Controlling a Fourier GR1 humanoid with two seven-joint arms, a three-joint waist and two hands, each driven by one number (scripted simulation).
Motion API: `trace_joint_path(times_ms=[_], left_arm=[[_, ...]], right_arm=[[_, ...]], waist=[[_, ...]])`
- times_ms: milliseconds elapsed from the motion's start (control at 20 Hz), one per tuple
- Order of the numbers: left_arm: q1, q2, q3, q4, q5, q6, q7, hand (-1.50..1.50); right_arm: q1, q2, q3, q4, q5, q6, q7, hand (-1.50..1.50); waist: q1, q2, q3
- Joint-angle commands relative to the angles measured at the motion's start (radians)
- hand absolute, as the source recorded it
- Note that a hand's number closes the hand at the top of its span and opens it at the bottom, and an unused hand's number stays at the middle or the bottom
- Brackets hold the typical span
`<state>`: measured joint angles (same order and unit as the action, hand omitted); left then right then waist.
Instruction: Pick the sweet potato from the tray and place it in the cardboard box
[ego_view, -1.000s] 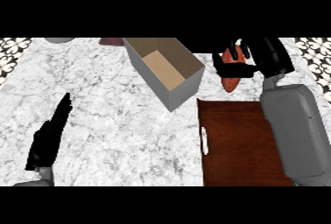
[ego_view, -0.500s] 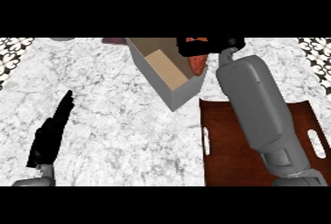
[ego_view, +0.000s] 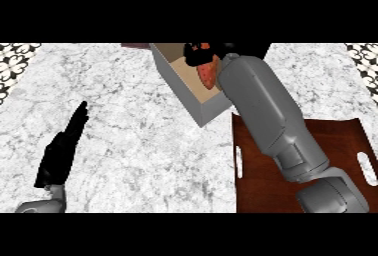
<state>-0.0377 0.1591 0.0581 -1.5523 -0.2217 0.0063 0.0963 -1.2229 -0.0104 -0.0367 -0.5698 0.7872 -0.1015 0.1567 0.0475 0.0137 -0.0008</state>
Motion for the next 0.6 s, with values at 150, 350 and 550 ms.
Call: trace_joint_path(times_ms=[150, 350, 550], left_arm=[[-0.047, -0.012, -0.016, 0.015, -0.007, -0.004, 0.014, 0.00], [-0.054, 0.018, 0.008, 0.044, 0.002, -0.022, -0.015, 0.00], [-0.041, -0.042, -0.034, 0.051, -0.039, 0.034, -0.035, 0.00]], right_arm=[[-0.075, 0.010, -0.020, 0.247, -0.062, -0.098, 0.020, -1.50], [-0.088, 0.010, -0.052, 0.314, -0.065, -0.142, -0.034, -1.50], [-0.070, 0.010, -0.107, 0.324, -0.121, -0.193, -0.111, -1.50]], waist=[[0.028, 0.009, 0.000], [0.033, 0.016, 0.000], [0.031, 0.019, 0.001]])
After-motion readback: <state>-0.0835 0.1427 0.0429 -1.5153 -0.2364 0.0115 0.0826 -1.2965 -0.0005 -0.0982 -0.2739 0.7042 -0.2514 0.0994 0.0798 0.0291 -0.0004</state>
